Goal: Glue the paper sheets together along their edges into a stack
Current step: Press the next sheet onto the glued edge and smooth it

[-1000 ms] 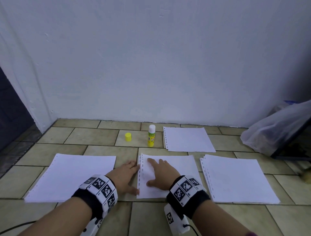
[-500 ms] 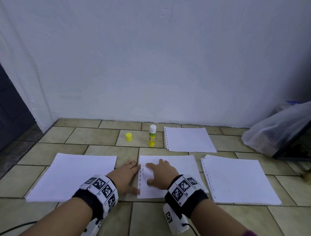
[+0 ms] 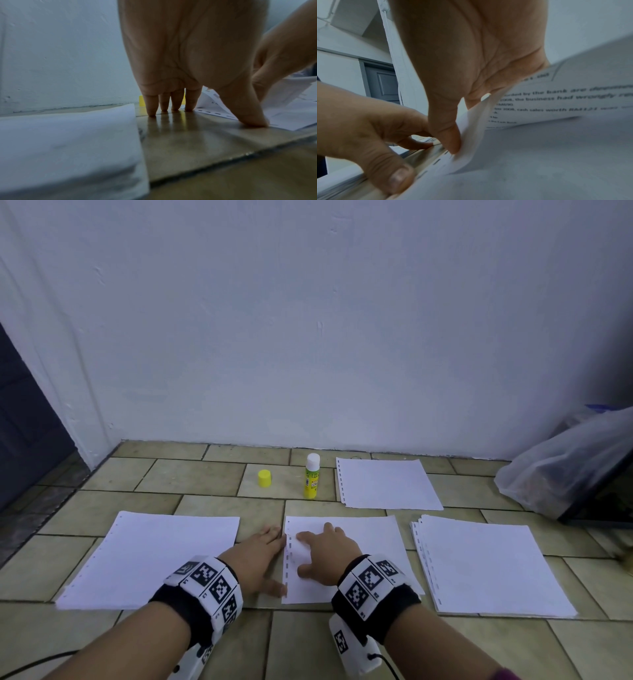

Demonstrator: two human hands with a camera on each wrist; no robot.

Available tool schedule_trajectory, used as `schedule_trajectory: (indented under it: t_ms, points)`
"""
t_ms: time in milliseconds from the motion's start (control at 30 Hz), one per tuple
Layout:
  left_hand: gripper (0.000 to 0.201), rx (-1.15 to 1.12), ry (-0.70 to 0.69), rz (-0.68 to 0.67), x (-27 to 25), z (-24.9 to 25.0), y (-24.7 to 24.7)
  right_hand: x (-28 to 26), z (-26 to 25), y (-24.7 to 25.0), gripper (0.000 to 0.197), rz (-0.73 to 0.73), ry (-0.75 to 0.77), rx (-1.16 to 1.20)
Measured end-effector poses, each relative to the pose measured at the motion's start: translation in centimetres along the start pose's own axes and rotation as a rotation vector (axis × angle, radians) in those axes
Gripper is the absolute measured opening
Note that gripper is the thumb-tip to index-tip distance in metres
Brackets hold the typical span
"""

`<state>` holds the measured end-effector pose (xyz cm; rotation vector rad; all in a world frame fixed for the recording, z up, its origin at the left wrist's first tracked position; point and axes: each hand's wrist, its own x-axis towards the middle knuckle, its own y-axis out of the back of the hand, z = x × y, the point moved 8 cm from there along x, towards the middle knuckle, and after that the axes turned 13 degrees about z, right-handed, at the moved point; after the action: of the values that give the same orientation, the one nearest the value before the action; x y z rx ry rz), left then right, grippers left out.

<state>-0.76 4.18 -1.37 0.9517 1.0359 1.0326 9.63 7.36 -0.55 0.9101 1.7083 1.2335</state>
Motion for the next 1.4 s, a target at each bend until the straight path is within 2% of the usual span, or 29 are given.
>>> schedule_trajectory:
  t_ms: [600, 967, 1400]
  points:
    - [0.098, 0.011, -0.004, -0.001, -0.05, -0.09, -0.14, -0.14, -0.02, -0.03, 0.062, 0.021, -0.013, 0.051]
    - [0.098, 0.009, -0.008, -0.004, -0.15, -0.02, -0.07, -0.07, 0.16, -0.10, 0.055, 0.047, -0.040, 0.063]
    - [0.097, 0.014, 0.000, -0.003, -0.20, 0.01, -0.01, -0.26, 0.10, 0.46, 0.063, 0.006, -0.012, 0.023]
